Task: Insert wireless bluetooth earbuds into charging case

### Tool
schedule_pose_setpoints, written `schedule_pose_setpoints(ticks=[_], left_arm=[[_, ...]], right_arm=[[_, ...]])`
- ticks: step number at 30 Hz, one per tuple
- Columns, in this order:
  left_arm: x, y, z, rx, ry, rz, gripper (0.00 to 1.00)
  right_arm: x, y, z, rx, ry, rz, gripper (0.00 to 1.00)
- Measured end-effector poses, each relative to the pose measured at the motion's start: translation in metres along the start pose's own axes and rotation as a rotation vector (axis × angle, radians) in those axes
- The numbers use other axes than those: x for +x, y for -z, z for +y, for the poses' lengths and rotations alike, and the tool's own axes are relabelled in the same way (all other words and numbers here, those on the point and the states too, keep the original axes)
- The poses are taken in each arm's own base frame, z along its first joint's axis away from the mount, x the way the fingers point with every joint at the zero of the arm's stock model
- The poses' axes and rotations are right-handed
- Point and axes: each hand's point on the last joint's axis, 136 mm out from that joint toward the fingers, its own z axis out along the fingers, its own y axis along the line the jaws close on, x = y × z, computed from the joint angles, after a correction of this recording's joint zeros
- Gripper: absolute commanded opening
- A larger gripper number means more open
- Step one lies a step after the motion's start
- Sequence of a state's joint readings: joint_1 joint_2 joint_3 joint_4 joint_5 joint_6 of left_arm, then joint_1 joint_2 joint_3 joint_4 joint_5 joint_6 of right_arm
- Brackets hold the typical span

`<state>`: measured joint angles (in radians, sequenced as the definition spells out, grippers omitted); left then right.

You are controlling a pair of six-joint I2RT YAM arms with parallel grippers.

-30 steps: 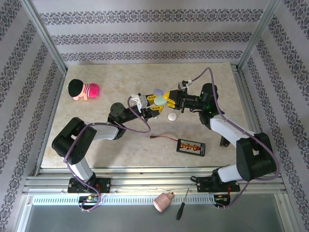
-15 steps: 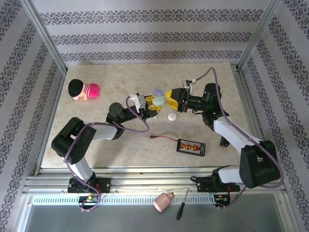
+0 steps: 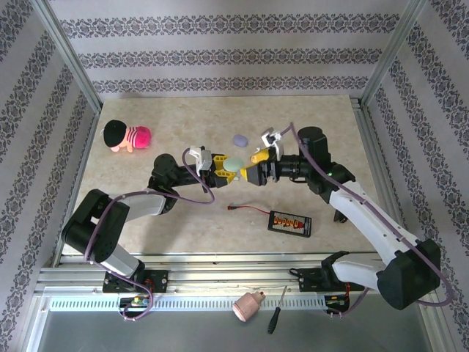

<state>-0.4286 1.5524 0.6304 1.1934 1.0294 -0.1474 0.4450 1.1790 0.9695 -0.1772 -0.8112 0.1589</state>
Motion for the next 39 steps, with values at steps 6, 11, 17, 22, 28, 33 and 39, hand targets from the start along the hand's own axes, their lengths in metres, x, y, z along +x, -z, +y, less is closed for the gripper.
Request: schedule_pose_setpoints(ticks=[6, 11, 17, 22, 28, 33, 39], left_arm=[[0.006, 0.002, -0.011, 0.048, 0.03, 0.024, 0.35], [0.005, 0.003, -0.015, 0.066, 0.039, 0.025, 0.35], [0.004, 0.004, -0.013, 0.055, 0.044, 0.024, 0.35], [0.004, 0.004, -0.012, 0.05, 0.045, 0.024, 0.35], [0.008, 0.004, -0.01, 0.037, 0.067, 0.035, 0.35], [0.009, 0.004, -0.011, 0.044, 0.071, 0.038, 0.35], [0.008, 0.005, -0.018, 0.081, 0.064, 0.037, 0.35]], right_arm=[[0.015, -0.016, 0.004, -0.001, 0.115, 0.089, 0.84], [0.018, -0.022, -0.01, 0.049, 0.13, 0.11, 0.83], [0.016, -0.023, -0.018, 0.084, 0.122, 0.114, 0.81], [0.015, -0.022, -0.019, 0.091, 0.089, 0.109, 0.8], [0.005, -0.019, -0.024, 0.098, 0.069, 0.07, 0.8], [-0.003, -0.017, -0.025, 0.103, 0.072, 0.042, 0.8], [-0.012, -0.013, -0.035, 0.146, 0.064, 0.012, 0.8]])
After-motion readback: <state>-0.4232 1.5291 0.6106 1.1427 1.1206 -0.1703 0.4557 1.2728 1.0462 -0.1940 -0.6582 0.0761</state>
